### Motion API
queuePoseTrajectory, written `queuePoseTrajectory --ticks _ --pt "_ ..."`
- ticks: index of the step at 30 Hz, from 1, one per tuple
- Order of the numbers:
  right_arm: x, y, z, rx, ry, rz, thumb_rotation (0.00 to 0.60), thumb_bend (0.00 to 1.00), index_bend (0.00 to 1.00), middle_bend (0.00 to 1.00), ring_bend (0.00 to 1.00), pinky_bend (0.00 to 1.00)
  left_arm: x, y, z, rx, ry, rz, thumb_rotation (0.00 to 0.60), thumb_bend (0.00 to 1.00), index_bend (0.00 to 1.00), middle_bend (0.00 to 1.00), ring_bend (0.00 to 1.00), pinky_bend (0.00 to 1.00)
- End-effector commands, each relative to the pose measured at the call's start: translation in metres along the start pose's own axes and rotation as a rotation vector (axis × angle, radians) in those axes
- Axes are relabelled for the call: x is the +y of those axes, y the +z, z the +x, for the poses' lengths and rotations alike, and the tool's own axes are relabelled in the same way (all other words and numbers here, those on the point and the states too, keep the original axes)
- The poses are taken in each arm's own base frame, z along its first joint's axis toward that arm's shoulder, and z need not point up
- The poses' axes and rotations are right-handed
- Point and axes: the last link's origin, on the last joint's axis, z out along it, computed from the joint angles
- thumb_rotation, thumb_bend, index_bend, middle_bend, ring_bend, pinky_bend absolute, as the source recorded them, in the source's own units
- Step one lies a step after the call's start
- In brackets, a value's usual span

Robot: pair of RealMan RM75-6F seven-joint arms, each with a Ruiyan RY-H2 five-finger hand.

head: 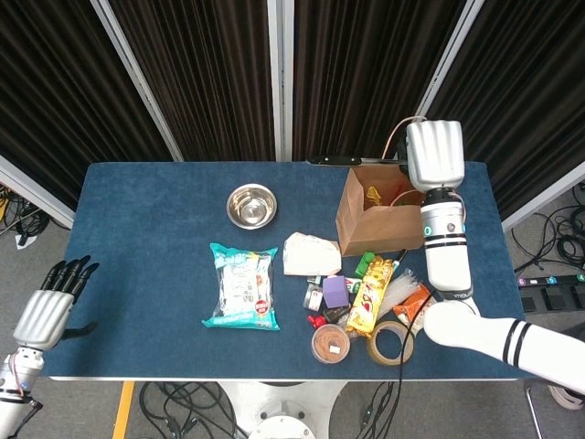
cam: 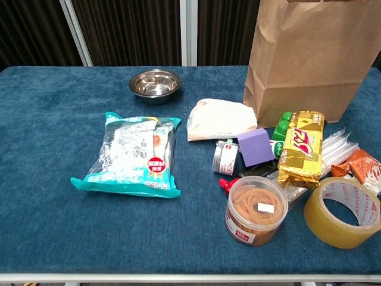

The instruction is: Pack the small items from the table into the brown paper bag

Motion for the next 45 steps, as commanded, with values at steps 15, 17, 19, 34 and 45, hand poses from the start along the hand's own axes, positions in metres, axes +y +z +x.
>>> queuePoseTrajectory --ticks 15,17,19,34,45 --pt "0.009 0.011 -0.063 -0.083 0.101 -0.050 0.600 0.43 0.89 0.72 0.61 0.72 -0.003 -0.001 -0.006 -0.009 0.019 0.003 0.600 0.06 0.10 0.07 0.00 0.05" --pt "0.009 0.012 -0.067 -0.094 0.119 -0.048 0.600 0.43 0.89 0.72 0.61 0.72 -0.003 -0.001 -0.006 -0.010 0.020 0.003 0.600 0.06 0.10 0.07 0.00 0.05" --pt "0.009 0.012 -0.068 -0.106 0.134 -0.047 0.600 0.43 0.88 0.72 0.61 0.72 -0.003 0.000 -0.006 -0.013 0.020 0.002 0.600 0.06 0.10 0.07 0.00 0.05" --pt "0.025 0.008 -0.066 -0.187 0.265 -0.050 0.600 0.07 0.69 0.60 0.45 0.52 -0.003 -0.001 -0.008 -0.023 0.025 -0.001 0.600 0.06 0.10 0.07 0.00 0.05" --pt "0.037 0.005 -0.056 -0.163 0.285 -0.048 0.600 0.00 0.64 0.57 0.42 0.48 -0.001 0.000 -0.008 -0.026 0.027 -0.005 0.600 0.06 0.10 0.07 0.00 0.05"
